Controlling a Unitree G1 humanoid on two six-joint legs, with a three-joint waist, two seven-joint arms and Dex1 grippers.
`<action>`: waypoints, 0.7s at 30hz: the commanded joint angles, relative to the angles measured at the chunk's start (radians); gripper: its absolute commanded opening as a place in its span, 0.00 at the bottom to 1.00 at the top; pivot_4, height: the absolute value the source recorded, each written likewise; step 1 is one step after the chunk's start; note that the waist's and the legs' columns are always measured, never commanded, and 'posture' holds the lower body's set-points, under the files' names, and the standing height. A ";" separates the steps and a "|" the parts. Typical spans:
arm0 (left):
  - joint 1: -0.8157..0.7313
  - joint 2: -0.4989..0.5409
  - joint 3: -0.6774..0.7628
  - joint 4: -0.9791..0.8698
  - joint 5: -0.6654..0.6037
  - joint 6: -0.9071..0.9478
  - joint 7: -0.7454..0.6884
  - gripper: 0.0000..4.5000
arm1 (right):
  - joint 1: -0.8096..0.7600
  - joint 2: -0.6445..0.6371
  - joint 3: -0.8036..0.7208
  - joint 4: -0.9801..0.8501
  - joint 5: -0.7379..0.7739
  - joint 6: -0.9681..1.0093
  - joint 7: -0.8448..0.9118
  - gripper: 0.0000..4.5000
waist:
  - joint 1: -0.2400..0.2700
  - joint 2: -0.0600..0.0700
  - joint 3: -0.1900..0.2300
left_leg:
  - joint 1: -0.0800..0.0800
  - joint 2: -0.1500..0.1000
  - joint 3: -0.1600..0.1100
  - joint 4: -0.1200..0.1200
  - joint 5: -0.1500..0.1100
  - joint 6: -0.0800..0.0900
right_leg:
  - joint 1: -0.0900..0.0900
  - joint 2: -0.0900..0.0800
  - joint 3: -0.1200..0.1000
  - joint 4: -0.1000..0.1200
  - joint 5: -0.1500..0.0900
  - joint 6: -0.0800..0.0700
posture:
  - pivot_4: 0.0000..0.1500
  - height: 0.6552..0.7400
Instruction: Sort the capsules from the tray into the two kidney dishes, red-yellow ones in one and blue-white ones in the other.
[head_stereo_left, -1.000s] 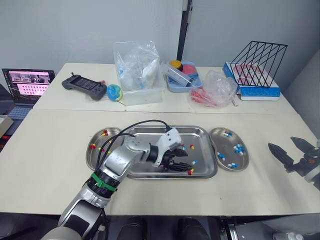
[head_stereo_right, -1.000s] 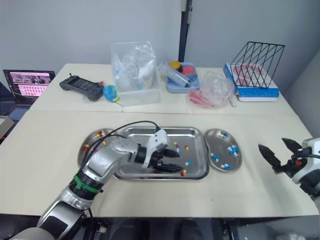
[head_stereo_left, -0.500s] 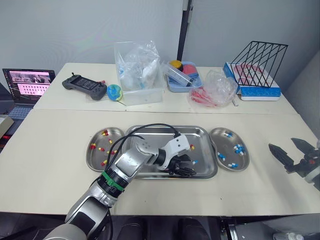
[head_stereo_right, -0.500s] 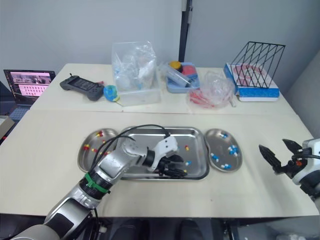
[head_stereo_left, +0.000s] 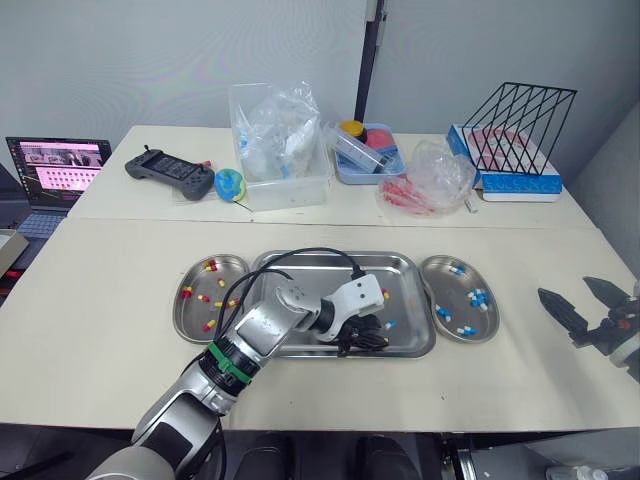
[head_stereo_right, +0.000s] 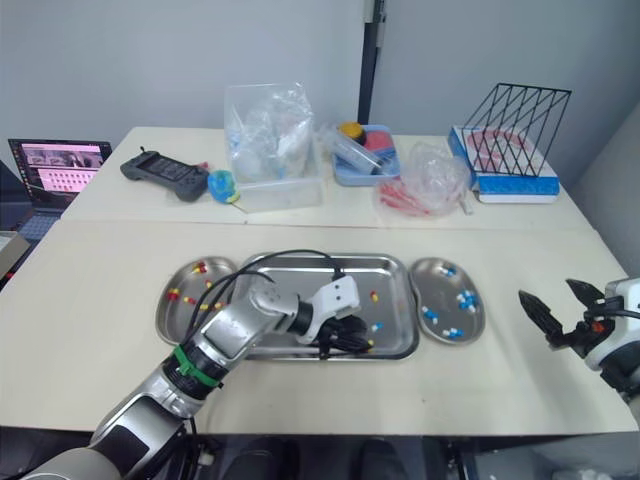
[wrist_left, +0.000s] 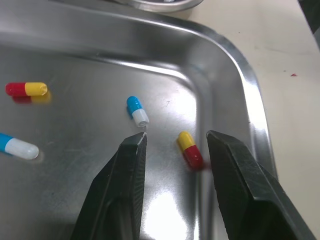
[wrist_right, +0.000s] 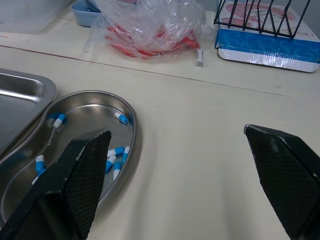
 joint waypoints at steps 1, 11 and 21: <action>-0.014 -0.010 -0.010 -0.014 0.011 0.007 0.007 0.44 | -0.004 -0.006 -0.022 -0.026 0.007 0.003 -0.009 1.00 | 0.000 0.000 0.000 | 0.000 0.000 0.000 0.000 0.000 0.000 | 0.000 0.000 0.000 0.000 0.000 0.000 | 1.00 1.00; -0.026 0.001 -0.034 -0.011 0.050 0.005 0.011 0.44 | -0.008 -0.007 -0.018 -0.024 0.005 0.002 -0.020 1.00 | 0.000 0.000 0.000 | 0.000 0.000 0.000 0.000 0.000 0.000 | 0.000 0.000 0.000 0.000 0.000 0.000 | 1.00 1.00; -0.040 0.011 -0.046 -0.006 0.090 -0.009 0.026 0.02 | -0.027 -0.006 -0.021 -0.002 0.009 0.018 -0.037 1.00 | 0.000 0.000 0.000 | 0.000 0.000 0.000 0.000 0.000 0.000 | 0.000 0.000 0.000 0.000 0.000 0.000 | 1.00 1.00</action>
